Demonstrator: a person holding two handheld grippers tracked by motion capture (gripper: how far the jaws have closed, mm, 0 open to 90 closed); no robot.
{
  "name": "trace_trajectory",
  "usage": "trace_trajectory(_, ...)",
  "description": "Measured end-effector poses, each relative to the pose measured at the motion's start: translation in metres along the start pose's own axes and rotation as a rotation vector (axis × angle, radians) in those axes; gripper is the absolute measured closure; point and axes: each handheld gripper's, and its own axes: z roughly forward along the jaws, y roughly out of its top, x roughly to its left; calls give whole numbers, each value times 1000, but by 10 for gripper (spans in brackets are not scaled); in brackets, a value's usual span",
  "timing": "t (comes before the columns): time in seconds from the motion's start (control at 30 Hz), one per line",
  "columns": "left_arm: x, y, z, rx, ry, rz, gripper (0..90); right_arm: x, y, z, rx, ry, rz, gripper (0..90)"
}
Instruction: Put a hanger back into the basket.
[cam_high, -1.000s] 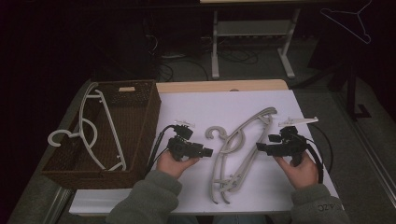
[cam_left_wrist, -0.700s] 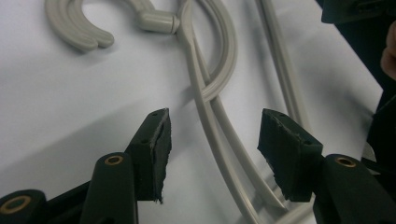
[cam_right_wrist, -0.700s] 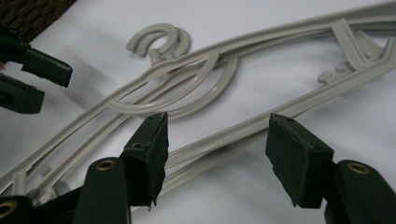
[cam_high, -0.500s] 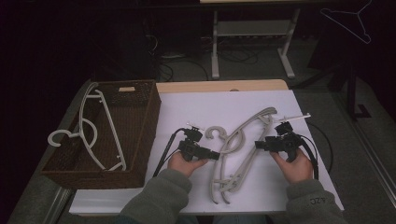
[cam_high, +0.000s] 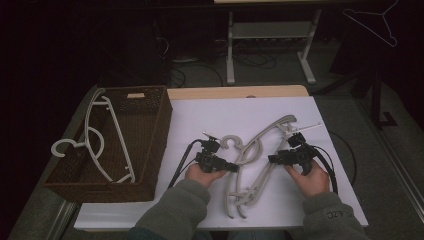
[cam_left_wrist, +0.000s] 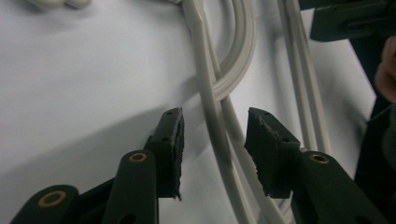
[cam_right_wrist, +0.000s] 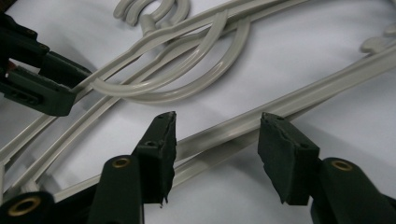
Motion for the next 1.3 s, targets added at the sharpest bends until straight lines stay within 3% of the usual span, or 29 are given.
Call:
trace_trajectory(0.13, 4, 1, 3, -1, -51, -47, 593, 0, 0, 1, 6, 19, 0, 514)
trace_trajectory(0.3, 8, 2, 3, -5, -58, -70, 635, 1, 0, 4, 17, 14, -7, 534)
trace_trajectory(0.43, 7, 2, 3, 19, -62, -59, 666, 1, -1, 4, 18, 12, -7, 537)
trace_trajectory(0.63, 3, 1, 1, 60, -110, -25, 713, 1, -1, 3, 9, 10, -18, 552)
trace_trajectory(0.83, 7, 3, 1, 46, -120, -47, 700, 4, -2, 4, 15, 13, -30, 590)
trace_trajectory(1.0, 6, 4, 1, 40, -139, -42, 751, 5, -2, 5, 22, 16, -32, 610)
trace_trajectory(1.3, 6, 3, 0, 34, -141, -55, 768, 7, -2, 5, 21, 18, -42, 601)
